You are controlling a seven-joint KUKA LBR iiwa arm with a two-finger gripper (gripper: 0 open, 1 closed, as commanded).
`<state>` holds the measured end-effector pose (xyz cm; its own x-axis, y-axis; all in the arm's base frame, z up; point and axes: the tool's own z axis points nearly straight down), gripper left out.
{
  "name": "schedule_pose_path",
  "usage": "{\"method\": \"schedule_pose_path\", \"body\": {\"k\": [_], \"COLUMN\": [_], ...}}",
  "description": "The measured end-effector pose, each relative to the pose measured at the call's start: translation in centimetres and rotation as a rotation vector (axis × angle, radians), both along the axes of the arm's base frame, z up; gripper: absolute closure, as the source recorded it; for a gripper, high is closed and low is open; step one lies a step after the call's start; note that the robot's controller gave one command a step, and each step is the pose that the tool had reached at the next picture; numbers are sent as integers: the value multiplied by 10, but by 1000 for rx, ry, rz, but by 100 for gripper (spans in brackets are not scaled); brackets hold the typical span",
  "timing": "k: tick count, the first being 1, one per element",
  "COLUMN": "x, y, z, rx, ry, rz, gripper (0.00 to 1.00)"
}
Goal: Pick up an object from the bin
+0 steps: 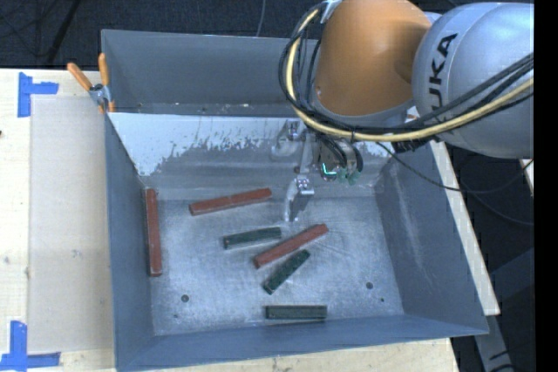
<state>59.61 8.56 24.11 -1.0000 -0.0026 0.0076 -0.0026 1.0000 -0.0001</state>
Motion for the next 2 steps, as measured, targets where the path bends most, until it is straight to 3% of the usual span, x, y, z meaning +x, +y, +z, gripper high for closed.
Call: {"method": "schedule_pose_path", "body": {"k": [1,2], "x": [1,-14], "y": [0,-20], "z": [4,-51], "rx": [1,1], "ry": [-7,-12], "rz": [-2,55], "gripper": [0,0]}}
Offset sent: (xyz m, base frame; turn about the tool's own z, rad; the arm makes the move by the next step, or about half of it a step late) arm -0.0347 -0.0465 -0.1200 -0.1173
